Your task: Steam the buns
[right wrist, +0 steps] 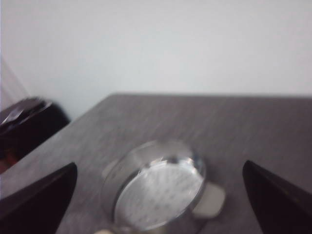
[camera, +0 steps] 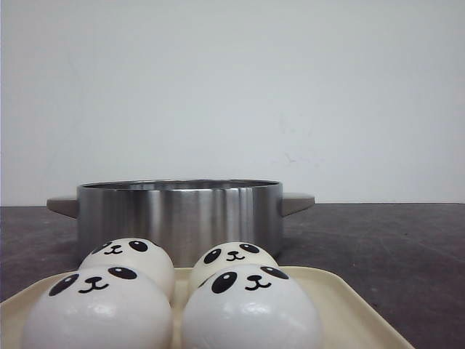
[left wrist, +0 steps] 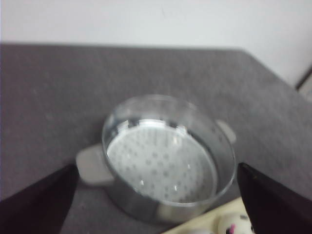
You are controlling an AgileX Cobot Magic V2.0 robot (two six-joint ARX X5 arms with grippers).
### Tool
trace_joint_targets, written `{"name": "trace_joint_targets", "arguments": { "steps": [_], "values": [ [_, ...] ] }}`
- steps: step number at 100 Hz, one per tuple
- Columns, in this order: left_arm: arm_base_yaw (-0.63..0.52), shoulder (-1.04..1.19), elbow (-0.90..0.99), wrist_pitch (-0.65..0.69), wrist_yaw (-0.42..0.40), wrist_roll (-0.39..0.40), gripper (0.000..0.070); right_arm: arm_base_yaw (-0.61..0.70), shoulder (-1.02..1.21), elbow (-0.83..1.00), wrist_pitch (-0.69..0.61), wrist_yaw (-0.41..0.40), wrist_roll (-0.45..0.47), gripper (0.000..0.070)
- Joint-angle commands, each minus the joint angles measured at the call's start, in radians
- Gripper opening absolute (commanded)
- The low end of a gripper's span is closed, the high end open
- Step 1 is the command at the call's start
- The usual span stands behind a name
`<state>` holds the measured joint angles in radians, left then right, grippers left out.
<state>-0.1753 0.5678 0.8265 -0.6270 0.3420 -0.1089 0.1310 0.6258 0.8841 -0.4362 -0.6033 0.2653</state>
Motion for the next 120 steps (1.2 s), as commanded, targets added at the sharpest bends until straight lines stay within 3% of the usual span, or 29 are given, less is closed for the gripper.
{"name": "trace_joint_targets", "arguments": {
  "steps": [1, 14, 25, 42, 52, 90, 120],
  "values": [
    [-0.012, 0.014, 0.018, 0.014, -0.004, 0.026, 0.0638, 0.096, 0.042, 0.015, 0.009, 0.049, -0.014, 0.0697],
    [-0.041, 0.027, 0.018, 0.021, -0.004, 0.026, 0.0638, 0.345, 0.155, 0.015, 0.005, 0.21, -0.008, 0.0697],
    [-0.058, 0.027, 0.018, 0.021, -0.007, 0.043, 0.0638, 0.552, 0.292, 0.019, -0.01, 0.319, 0.101, 0.0696],
    [-0.101, 0.026, 0.018, 0.02, -0.021, 0.065, 0.0637, 0.688, 0.518, 0.085, -0.121, 0.348, 0.201, 0.0696],
    [-0.126, 0.026, 0.018, 0.019, -0.029, 0.072, 0.0637, 0.726, 0.643, 0.145, -0.198, 0.371, 0.252, 0.0696],
    [-0.2, 0.026, 0.018, 0.013, -0.031, 0.072, 0.0637, 0.734, 0.961, 0.225, -0.308, 0.372, 0.245, 0.0657],
    [-0.219, 0.026, 0.018, 0.013, -0.031, 0.072, 0.0637, 0.735, 1.089, 0.225, -0.276, 0.375, 0.237, 0.0656]
  ]
}}
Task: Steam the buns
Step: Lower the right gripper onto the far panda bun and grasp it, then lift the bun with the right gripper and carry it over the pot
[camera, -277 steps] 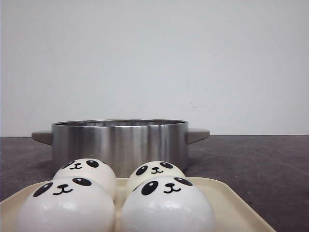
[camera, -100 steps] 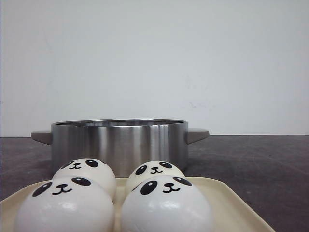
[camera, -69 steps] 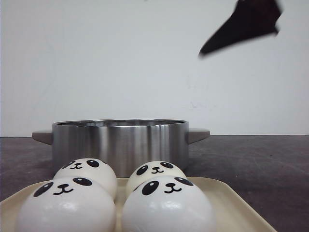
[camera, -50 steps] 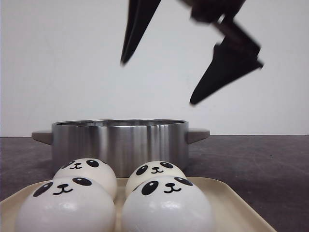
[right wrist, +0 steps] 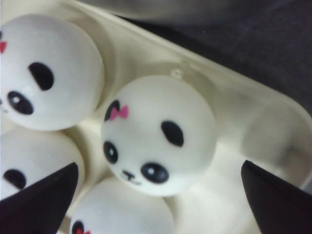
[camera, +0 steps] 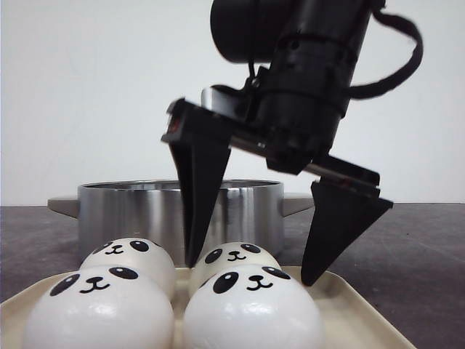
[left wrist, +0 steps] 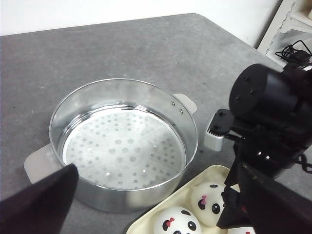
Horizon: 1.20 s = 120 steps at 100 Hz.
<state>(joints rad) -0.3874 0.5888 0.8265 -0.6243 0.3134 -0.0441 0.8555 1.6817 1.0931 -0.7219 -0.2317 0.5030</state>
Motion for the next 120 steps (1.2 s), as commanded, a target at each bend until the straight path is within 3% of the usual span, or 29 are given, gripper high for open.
{"name": "trace_joint_targets", "arguments": {
  "steps": [1, 26, 41, 56, 67, 70, 77, 109, 120],
  "values": [
    [-0.006, 0.005, 0.018, 0.01, -0.002, 0.007, 0.0637, 0.011, 0.036, 0.016, 0.012, 0.005, 0.0, 0.0656],
    [-0.006, 0.005, 0.018, -0.007, -0.003, 0.007, 0.0637, 0.011, 0.051, 0.016, 0.089, 0.058, 0.01, 0.0651],
    [-0.006, 0.005, 0.018, -0.018, -0.003, 0.007, 0.0637, 0.005, 0.06, 0.016, 0.108, 0.068, 0.011, 0.0561],
    [-0.006, 0.005, 0.018, -0.018, -0.006, 0.007, 0.0637, 0.004, 0.074, 0.016, 0.091, 0.064, 0.014, 0.034],
    [-0.006, 0.005, 0.018, -0.019, -0.01, 0.007, 0.0637, 0.004, 0.086, 0.016, 0.063, 0.062, 0.018, 0.0308],
    [-0.006, 0.005, 0.018, -0.019, -0.01, 0.007, 0.0637, 0.004, 0.09, 0.016, 0.059, 0.059, 0.018, 0.0239],
    [-0.006, 0.005, 0.018, -0.019, -0.01, 0.007, 0.0637, 0.004, 0.09, 0.016, 0.056, 0.077, 0.017, 0.0],
    [-0.006, 0.005, 0.018, -0.019, -0.011, 0.007, 0.0637, 0.023, -0.022, 0.04, 0.04, 0.093, 0.017, 0.0003],
    [-0.006, 0.005, 0.018, -0.019, -0.011, 0.007, 0.0637, 0.053, -0.113, 0.072, -0.009, 0.058, 0.016, 0.0003]
  ]
}}
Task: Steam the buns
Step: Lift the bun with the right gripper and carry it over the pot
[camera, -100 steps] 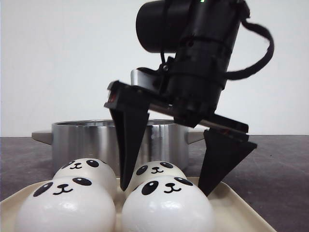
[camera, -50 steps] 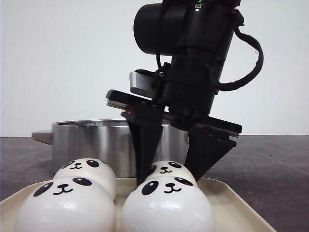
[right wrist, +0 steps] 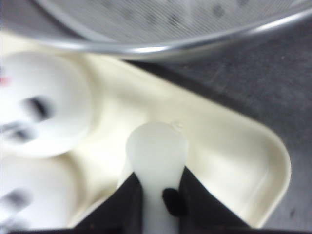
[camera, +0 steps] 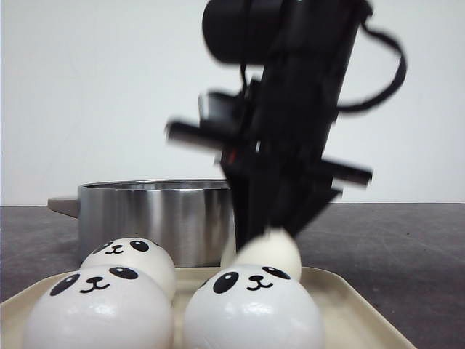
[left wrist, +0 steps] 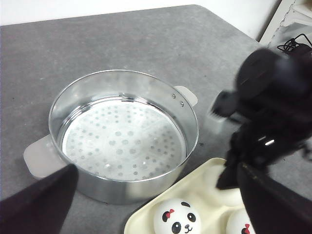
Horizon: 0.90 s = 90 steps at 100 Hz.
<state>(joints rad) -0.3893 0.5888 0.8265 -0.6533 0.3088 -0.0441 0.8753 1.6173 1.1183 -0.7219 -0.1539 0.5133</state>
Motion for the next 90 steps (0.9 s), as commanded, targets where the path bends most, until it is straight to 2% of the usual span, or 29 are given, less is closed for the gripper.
{"name": "trace_joint_targets", "arguments": {
  "steps": [1, 13, 27, 35, 64, 90],
  "values": [
    [-0.005, 0.005, 0.018, 0.01, -0.006, 0.007, 0.0637, 0.036, -0.058, 0.051, -0.014, -0.023, 0.005, 0.0003],
    [-0.005, 0.005, 0.018, 0.011, -0.007, 0.007, 0.0637, 0.07, -0.172, 0.103, -0.042, -0.009, 0.0, 0.0003],
    [-0.005, 0.006, 0.018, 0.017, -0.032, 0.007, 0.0637, 0.067, -0.236, 0.206, -0.015, 0.085, -0.005, 0.0003],
    [-0.005, 0.006, 0.018, 0.025, -0.032, 0.007, 0.0637, 0.028, -0.232, 0.275, -0.008, 0.117, -0.041, 0.0003],
    [-0.005, 0.006, 0.018, 0.045, -0.032, 0.006, 0.0637, -0.102, -0.015, 0.465, 0.024, 0.101, -0.128, 0.0003],
    [-0.005, 0.006, 0.018, 0.041, -0.032, -0.002, 0.0637, -0.161, 0.203, 0.507, 0.143, 0.109, -0.148, 0.0003]
  ]
}}
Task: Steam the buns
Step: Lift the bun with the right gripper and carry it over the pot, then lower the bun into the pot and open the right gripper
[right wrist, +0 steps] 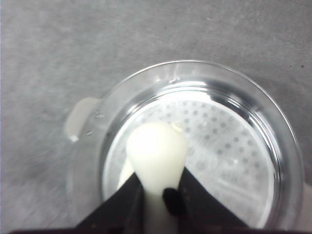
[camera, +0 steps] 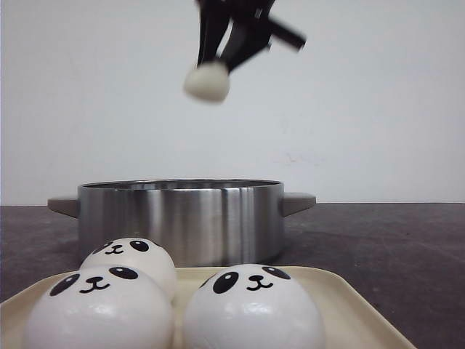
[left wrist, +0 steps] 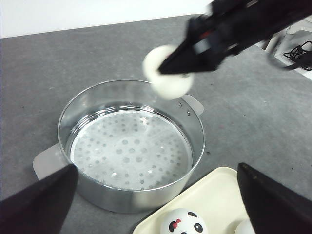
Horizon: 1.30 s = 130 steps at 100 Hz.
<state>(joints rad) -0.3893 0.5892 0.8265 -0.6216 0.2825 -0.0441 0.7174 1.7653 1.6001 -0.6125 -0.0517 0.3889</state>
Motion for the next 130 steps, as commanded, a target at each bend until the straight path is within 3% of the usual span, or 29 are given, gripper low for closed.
{"name": "trace_joint_targets", "arguments": {
  "steps": [1, 14, 59, 80, 94, 108, 130],
  "values": [
    [-0.005, 0.005, 0.018, 0.009, -0.005, -0.002, 0.0637, -0.005, 0.062, 0.025, 0.039, 0.009, -0.024, 0.0003],
    [-0.005, 0.005, 0.018, 0.008, -0.005, -0.002, 0.0637, -0.033, 0.156, 0.025, 0.062, 0.044, -0.023, 0.0003],
    [-0.005, 0.005, 0.018, -0.037, -0.005, -0.013, 0.0637, -0.093, 0.303, 0.025, 0.063, 0.023, -0.023, 0.0009],
    [-0.005, 0.005, 0.018, -0.044, -0.005, -0.013, 0.0637, -0.093, 0.304, 0.025, 0.082, 0.019, -0.023, 0.0253],
    [-0.005, 0.005, 0.018, -0.044, -0.005, -0.013, 0.0637, -0.093, 0.304, 0.025, 0.065, 0.018, -0.023, 0.0268],
    [-0.005, 0.005, 0.018, -0.045, -0.005, -0.013, 0.0637, -0.092, 0.304, 0.025, 0.061, 0.019, -0.022, 0.0377],
    [-0.005, 0.005, 0.018, -0.045, -0.005, -0.014, 0.0637, -0.092, 0.303, 0.027, 0.06, 0.027, -0.023, 0.0415]
  ]
}}
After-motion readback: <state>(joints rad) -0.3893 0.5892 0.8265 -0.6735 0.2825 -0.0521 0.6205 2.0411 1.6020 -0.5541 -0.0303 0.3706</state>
